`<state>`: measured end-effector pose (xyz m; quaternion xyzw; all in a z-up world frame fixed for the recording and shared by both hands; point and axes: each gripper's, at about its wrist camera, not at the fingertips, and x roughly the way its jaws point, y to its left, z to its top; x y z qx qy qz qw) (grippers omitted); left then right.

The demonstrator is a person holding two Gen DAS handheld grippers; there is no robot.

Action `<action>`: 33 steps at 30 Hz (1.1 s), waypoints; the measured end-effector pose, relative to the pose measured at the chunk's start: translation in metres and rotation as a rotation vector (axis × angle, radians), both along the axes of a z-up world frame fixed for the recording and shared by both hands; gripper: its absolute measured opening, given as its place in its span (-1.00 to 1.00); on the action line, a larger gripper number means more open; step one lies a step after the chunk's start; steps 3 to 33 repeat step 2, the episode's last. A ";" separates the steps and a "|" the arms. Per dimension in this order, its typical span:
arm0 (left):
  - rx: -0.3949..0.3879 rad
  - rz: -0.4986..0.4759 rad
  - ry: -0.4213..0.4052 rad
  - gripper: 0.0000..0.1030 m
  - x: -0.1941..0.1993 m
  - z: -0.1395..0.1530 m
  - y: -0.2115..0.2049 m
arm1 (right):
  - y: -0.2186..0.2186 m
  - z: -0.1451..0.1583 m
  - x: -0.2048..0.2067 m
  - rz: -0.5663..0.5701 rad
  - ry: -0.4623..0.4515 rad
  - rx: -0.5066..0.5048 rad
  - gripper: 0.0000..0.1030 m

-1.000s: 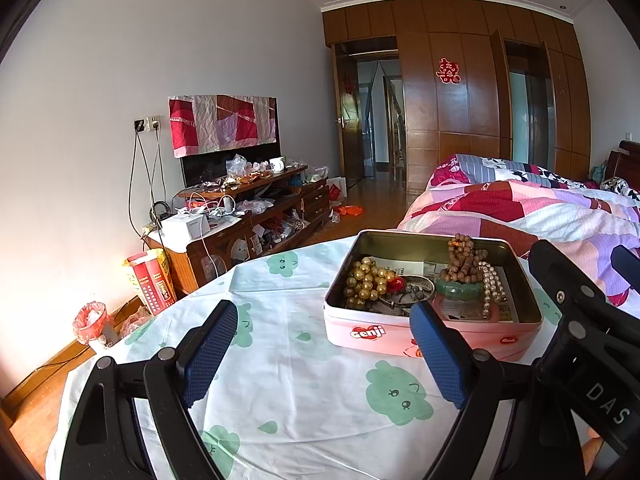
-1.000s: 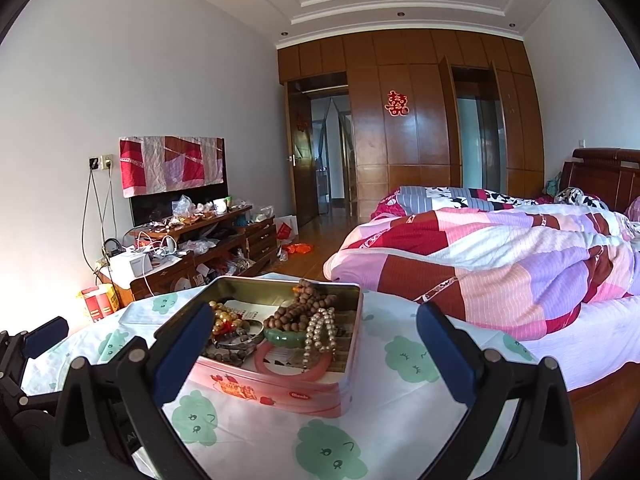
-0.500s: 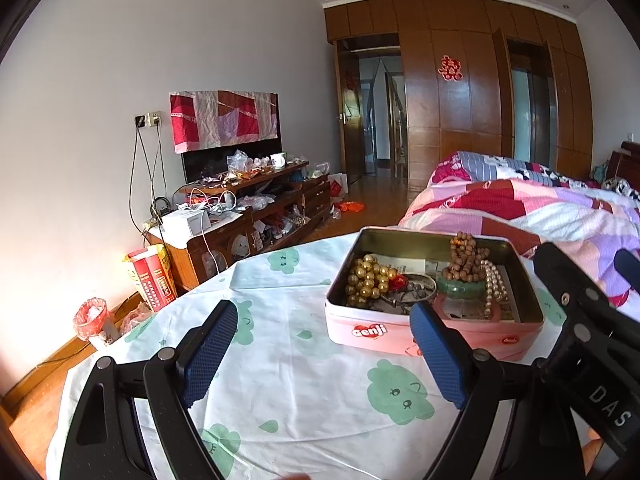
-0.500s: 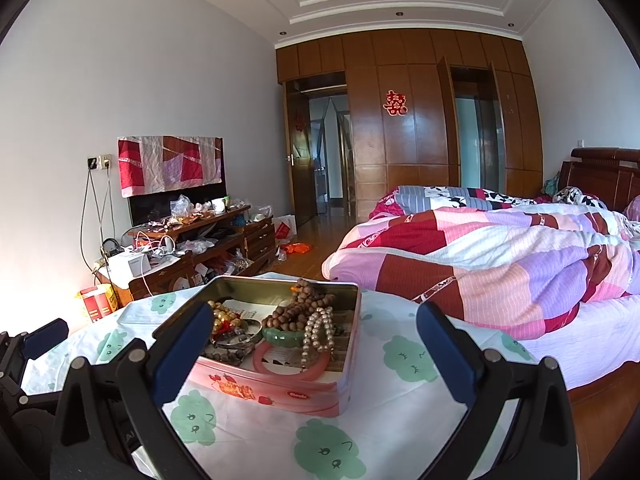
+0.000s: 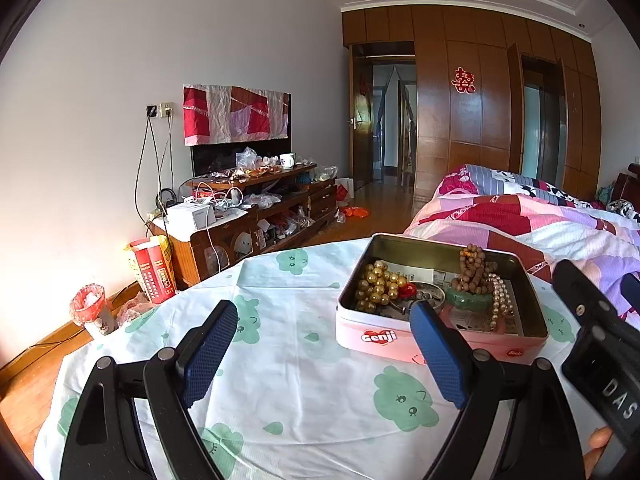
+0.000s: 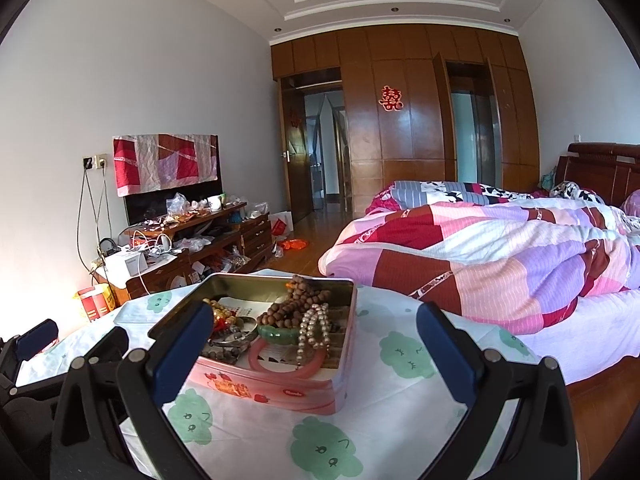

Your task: Organize jewelry

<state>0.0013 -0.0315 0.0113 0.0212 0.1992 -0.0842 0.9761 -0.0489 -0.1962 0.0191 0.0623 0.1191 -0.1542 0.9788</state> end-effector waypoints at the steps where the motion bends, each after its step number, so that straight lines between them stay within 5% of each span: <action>1: 0.002 0.001 0.004 0.71 0.000 0.000 0.000 | -0.001 0.000 0.000 -0.011 0.002 0.004 1.00; 33: 0.004 0.001 0.008 0.71 0.000 -0.001 0.000 | -0.003 -0.001 0.001 -0.043 0.013 0.008 1.00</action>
